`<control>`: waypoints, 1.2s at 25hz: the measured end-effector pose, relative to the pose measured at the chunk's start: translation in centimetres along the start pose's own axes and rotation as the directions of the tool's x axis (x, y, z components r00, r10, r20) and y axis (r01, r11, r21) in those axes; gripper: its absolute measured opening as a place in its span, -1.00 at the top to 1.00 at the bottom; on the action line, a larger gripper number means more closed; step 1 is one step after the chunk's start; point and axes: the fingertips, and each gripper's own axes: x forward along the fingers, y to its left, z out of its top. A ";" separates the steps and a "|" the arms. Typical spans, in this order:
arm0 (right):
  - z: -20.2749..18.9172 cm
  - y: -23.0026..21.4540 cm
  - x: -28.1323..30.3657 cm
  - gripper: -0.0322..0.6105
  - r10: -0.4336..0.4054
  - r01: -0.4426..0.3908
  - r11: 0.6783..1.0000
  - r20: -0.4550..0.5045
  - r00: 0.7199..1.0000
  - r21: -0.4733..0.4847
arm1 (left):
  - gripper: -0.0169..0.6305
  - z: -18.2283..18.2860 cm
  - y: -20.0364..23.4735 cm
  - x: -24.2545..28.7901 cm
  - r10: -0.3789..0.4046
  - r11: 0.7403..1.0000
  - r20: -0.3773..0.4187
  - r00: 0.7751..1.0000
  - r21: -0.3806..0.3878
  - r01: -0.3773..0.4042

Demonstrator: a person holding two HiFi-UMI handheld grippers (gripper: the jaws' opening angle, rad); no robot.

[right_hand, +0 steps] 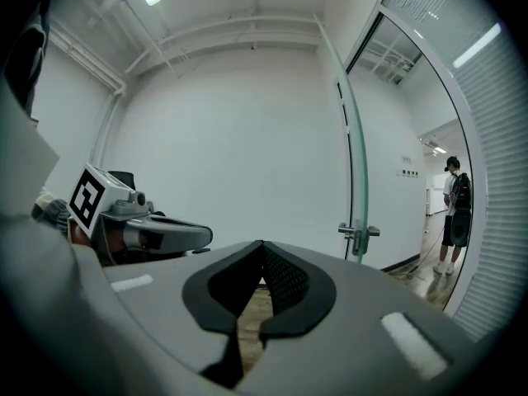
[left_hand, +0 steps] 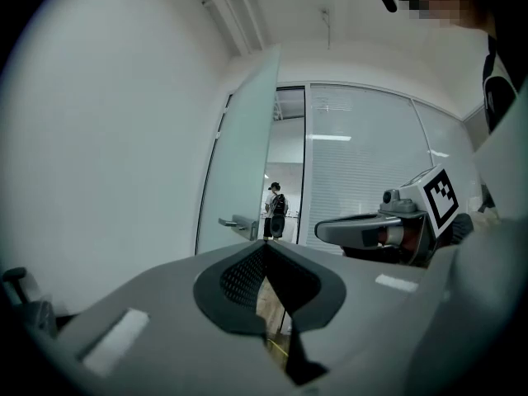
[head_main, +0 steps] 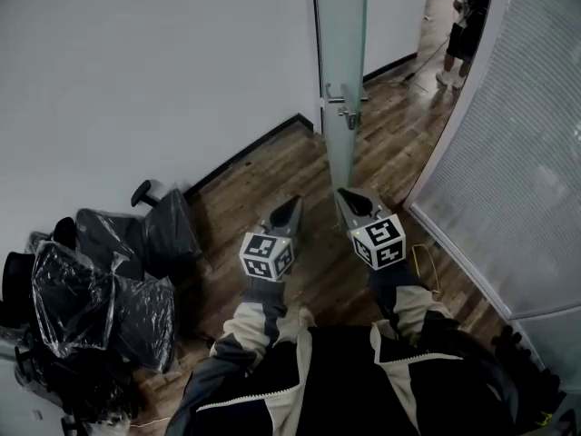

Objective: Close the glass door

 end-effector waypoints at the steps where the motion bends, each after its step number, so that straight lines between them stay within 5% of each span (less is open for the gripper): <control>1: 0.4 -0.1 1.5 0.89 -0.013 0.013 1.000 0.002 1.000 0.000 | 0.94 0.3 1.3 0.6 -0.017 1.000 -0.003 1.000 0.002 0.017; 9: 1.9 -2.6 9.6 0.89 -0.142 0.135 0.983 -0.047 0.989 -0.125 | 0.94 4.0 10.2 5.7 -0.083 0.996 0.042 0.996 0.025 0.082; 22: 3.6 -14.3 18.2 0.89 -0.252 0.252 0.968 -0.013 0.968 0.007 | 0.94 4.5 15.9 18.1 -0.117 0.993 0.033 0.993 -0.021 0.118; 30: 3.5 -18.3 21.1 0.89 -0.286 0.286 0.955 -0.009 0.958 0.083 | 0.94 4.9 16.5 25.9 -0.216 0.976 -0.014 0.976 0.014 0.216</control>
